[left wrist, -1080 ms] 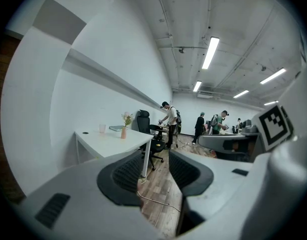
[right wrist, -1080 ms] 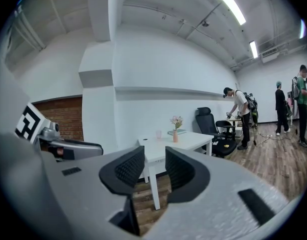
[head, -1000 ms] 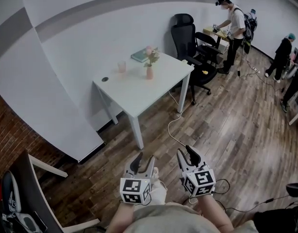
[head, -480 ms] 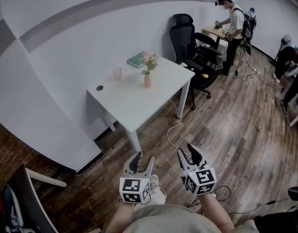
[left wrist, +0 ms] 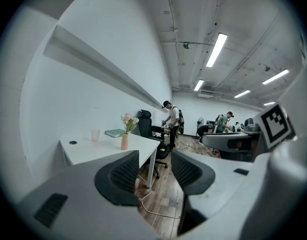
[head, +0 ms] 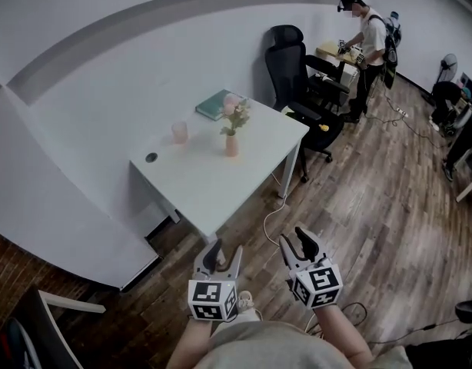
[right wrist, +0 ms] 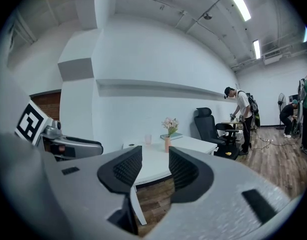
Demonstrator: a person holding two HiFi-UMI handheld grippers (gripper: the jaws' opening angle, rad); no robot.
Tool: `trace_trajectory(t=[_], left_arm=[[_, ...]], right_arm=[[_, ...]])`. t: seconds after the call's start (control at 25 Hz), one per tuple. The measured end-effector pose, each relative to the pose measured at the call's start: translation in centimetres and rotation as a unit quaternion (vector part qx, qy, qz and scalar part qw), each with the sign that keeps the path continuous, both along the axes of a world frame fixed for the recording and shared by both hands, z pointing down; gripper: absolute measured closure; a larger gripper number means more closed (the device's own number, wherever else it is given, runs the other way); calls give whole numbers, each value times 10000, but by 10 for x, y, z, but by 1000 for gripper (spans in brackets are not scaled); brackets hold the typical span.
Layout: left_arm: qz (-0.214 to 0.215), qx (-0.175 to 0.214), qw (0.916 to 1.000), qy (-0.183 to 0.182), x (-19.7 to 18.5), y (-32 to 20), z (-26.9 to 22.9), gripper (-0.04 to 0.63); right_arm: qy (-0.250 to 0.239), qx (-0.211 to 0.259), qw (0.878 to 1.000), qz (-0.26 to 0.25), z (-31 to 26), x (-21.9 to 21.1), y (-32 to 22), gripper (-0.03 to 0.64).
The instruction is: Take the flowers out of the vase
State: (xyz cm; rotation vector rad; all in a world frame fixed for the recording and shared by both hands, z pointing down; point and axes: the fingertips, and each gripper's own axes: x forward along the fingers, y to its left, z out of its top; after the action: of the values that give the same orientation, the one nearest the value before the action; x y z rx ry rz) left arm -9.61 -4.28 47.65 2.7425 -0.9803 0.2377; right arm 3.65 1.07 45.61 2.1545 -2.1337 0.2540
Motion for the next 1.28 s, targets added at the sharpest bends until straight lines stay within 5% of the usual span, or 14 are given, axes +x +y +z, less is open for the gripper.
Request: trace_trajectory(t=[1.28], left_arm=[[192, -44, 9998, -99, 60, -180, 13, 408]], right_arm=[[9, 71, 9998, 178, 2, 59, -180, 453]])
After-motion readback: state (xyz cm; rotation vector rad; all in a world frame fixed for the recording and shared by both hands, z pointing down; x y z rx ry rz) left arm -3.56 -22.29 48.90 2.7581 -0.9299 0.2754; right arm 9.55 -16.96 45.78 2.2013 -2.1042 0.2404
